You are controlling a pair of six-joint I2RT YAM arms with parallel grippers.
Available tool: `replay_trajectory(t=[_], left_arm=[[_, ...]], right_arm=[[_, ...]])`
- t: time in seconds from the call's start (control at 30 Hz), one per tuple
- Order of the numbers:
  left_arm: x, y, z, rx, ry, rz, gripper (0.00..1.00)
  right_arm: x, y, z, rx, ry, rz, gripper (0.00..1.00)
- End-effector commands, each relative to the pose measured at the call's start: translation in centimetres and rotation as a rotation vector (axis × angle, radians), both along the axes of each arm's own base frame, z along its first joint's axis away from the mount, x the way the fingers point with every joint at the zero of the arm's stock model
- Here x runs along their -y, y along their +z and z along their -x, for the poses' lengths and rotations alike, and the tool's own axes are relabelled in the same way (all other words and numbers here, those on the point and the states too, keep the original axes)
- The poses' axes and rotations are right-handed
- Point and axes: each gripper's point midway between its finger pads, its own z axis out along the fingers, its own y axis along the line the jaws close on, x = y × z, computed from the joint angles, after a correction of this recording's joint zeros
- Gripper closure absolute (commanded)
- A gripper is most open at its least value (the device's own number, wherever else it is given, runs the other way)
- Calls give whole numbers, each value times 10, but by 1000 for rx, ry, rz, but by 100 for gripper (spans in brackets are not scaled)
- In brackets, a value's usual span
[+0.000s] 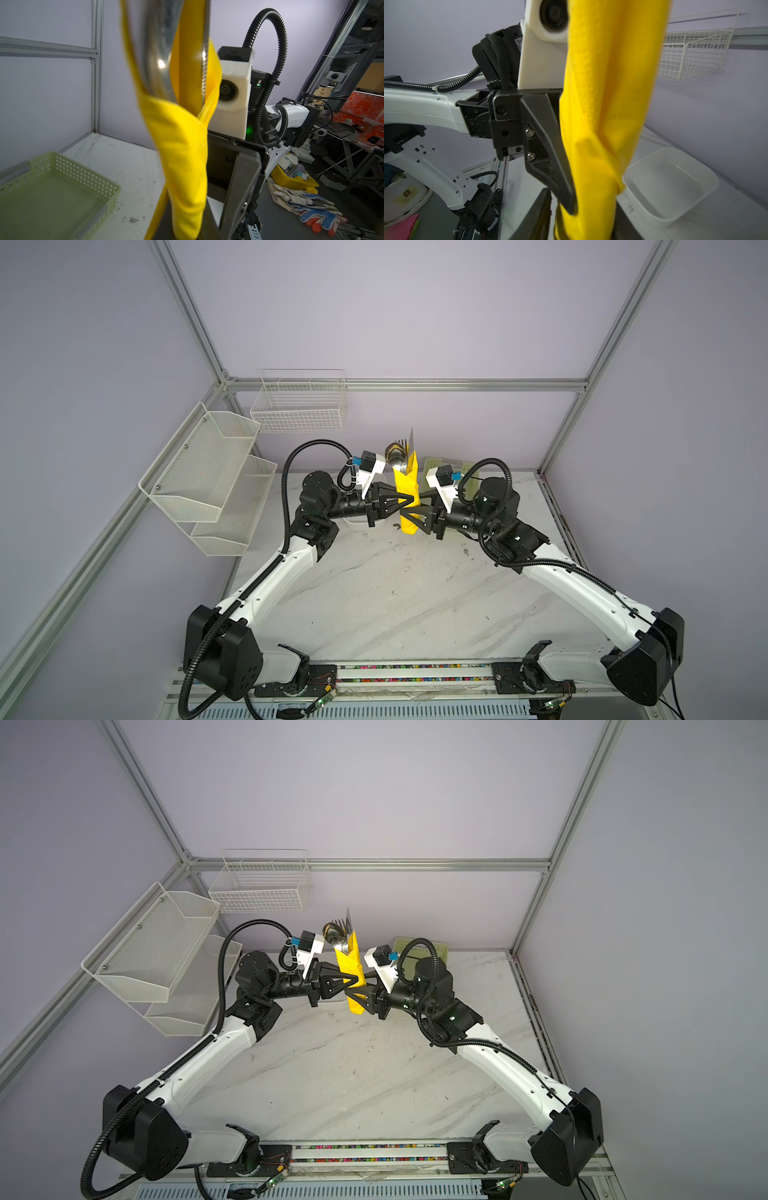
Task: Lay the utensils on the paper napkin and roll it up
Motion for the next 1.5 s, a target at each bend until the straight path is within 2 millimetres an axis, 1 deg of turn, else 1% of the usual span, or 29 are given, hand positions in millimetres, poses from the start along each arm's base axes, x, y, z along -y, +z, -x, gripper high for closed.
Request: replay_trajectory(t=[0.0,0.2,0.27,0.4,0.5,0.63,0.77,0.83,0.9,1.07,1.17,1.3,1.47], left_arm=[[-7,68,26,208,-2,82,100],[-6,68,27,202,-9,83,100],[-7,69,27,203,-8,84,100],[-8,69,27,201,3,86,100],[-10,69,28,200,21,81,93],[-17,71,27,197,58,81,78],[-33,75,25,184,118,129,67],[-36,74,27,188,117,132,63],[-36,73,29,188,97,123,57],[-34,72,38,201,29,128,45],[-33,73,42,208,-14,146,40],[-31,74,39,198,-29,164,35],[-23,71,42,188,-92,167,31]], right_arm=[[-8,11,6,27,46,-16,64],[-9,13,9,30,66,-23,74],[-9,13,10,31,69,-23,80],[-7,16,11,40,68,-28,89],[-6,20,13,49,65,-33,94],[-3,26,15,66,57,-46,100],[0,31,16,84,47,-57,100],[1,33,17,90,46,-62,100],[1,35,18,94,50,-66,100],[2,48,28,117,95,-109,100],[1,56,37,126,139,-136,100],[2,64,47,141,191,-166,100],[1,67,51,149,219,-176,100]])
